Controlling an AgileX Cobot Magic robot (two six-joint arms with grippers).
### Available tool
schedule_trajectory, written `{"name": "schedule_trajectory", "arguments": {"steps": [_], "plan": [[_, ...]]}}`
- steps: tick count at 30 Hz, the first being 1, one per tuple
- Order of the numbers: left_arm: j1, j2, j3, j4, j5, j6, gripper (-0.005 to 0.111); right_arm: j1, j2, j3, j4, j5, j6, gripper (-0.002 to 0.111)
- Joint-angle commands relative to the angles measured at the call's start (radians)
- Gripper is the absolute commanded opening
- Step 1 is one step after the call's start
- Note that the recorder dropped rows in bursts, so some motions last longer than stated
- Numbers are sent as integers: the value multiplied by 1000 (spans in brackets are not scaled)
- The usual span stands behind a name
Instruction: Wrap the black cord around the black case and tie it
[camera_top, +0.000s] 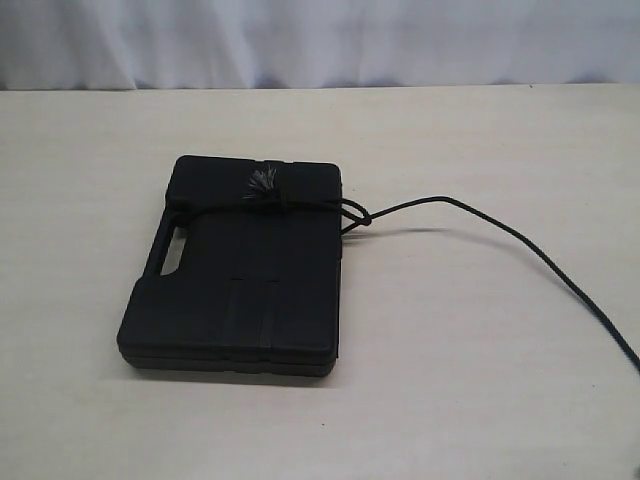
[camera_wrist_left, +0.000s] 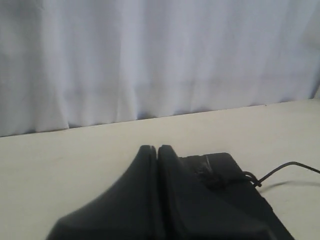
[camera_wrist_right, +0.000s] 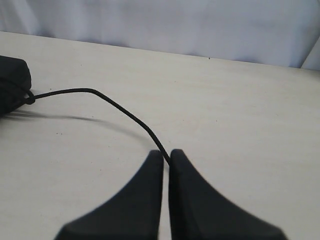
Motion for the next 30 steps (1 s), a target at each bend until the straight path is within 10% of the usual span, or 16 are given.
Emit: {"name": "schedule_trajectory", "arguments": {"steps": [1, 6, 20, 30], "plan": [[6, -176, 167, 23, -4, -1, 0, 1, -5, 1, 5, -5, -6, 4], [6, -351, 367, 35, -3, -1, 0, 1, -5, 1, 5, -5, -6, 4], [204, -351, 367, 96, 49, -2, 0, 1, -5, 1, 5, -8, -6, 4], [222, -351, 367, 96, 49, -2, 0, 1, -5, 1, 5, -8, -6, 4]]}}
